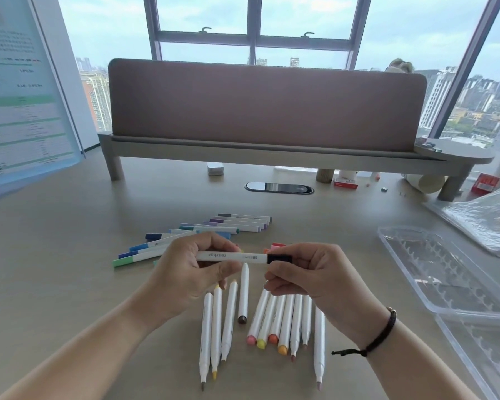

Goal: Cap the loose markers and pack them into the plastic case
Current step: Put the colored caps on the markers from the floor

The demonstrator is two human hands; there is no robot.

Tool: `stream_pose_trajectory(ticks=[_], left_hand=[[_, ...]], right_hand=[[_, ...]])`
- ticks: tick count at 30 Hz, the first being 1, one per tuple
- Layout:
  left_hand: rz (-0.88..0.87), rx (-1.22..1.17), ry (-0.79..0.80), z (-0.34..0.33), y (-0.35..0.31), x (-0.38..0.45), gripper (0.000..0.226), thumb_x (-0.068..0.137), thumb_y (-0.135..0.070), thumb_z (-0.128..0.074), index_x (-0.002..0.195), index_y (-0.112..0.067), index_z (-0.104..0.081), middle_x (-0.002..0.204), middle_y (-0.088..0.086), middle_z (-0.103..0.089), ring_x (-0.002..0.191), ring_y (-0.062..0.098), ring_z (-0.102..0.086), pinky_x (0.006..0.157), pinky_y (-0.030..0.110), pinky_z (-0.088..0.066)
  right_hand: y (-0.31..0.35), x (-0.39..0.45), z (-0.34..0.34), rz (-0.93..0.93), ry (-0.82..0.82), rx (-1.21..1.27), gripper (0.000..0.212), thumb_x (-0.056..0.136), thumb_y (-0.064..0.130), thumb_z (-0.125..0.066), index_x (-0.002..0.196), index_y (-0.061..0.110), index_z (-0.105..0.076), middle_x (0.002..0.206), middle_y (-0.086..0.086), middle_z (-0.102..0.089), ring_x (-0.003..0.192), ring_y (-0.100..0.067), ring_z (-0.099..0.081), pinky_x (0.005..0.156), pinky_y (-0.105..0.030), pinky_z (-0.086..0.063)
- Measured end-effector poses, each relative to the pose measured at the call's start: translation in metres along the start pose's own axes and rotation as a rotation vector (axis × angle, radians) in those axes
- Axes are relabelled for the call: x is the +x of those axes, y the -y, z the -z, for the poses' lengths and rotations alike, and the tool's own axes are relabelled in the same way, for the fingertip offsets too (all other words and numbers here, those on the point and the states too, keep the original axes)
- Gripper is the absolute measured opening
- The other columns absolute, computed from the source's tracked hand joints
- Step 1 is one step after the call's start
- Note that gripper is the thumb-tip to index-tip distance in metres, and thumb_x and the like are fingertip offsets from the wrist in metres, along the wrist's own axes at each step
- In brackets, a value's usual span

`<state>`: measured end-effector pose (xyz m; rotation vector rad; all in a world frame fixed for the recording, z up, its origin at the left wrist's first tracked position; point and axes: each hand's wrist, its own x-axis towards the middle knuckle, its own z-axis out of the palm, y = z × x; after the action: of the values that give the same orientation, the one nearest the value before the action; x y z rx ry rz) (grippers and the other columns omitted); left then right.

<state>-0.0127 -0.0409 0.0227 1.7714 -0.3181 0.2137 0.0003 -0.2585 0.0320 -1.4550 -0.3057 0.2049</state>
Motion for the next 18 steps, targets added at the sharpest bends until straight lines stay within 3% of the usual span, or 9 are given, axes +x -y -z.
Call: stream_pose_trajectory(ticks=[7, 11, 14, 16, 18], left_hand=[[-0.017, -0.012, 0.014, -0.002, 0.0, -0.002, 0.019, 0.078, -0.016, -0.076, 0.092, -0.006, -0.07, 0.069, 0.0, -0.067, 0.057, 0.016, -0.059, 0.063, 0.037, -0.055], [-0.023, 0.007, 0.054, -0.002, 0.004, 0.0, 0.017, 0.081, -0.016, -0.074, 0.093, -0.005, -0.068, 0.068, 0.0, -0.065, 0.057, 0.013, -0.057, 0.058, 0.025, -0.052], [-0.022, 0.091, 0.093, 0.001, 0.011, 0.003, 0.017, 0.083, -0.024, -0.076, 0.097, -0.016, -0.069, 0.078, 0.0, -0.066, 0.061, 0.01, -0.056, 0.057, 0.024, -0.049], [-0.033, 0.189, 0.07, 0.004, 0.019, 0.005, 0.029, 0.082, -0.037, -0.076, 0.108, -0.029, -0.067, 0.092, -0.006, -0.066, 0.067, 0.01, -0.059, 0.061, 0.024, -0.051], [-0.064, 0.327, 0.002, 0.009, 0.025, 0.006, 0.042, 0.079, -0.048, -0.074, 0.118, -0.04, -0.058, 0.102, -0.015, -0.064, 0.077, 0.013, -0.06, 0.066, 0.021, -0.052]], right_hand=[[-0.002, 0.0, -0.003, 0.034, -0.004, 0.06, 0.025, 0.069, 0.009, -0.072, 0.092, -0.001, -0.073, 0.078, -0.025, -0.073, 0.065, -0.028, -0.073, 0.066, -0.035, -0.063], [-0.005, 0.001, -0.002, 0.022, -0.016, 0.045, 0.016, 0.072, 0.005, -0.072, 0.087, 0.001, -0.074, 0.077, -0.024, -0.073, 0.065, -0.028, -0.073, 0.066, -0.035, -0.063], [-0.009, 0.003, -0.002, 0.021, -0.029, -0.031, 0.012, 0.079, -0.002, -0.073, 0.08, 0.009, -0.078, 0.075, -0.022, -0.073, 0.065, -0.029, -0.072, 0.066, -0.035, -0.062], [-0.007, 0.007, 0.004, 0.087, -0.134, -0.189, 0.011, 0.079, -0.002, -0.076, 0.08, 0.01, -0.077, 0.069, -0.015, -0.073, 0.06, -0.022, -0.069, 0.063, -0.028, -0.059], [-0.003, 0.016, 0.022, 0.173, -0.368, -0.38, 0.011, 0.081, 0.003, -0.077, 0.079, 0.014, -0.075, 0.063, -0.007, -0.071, 0.055, -0.016, -0.065, 0.06, -0.024, -0.055]])
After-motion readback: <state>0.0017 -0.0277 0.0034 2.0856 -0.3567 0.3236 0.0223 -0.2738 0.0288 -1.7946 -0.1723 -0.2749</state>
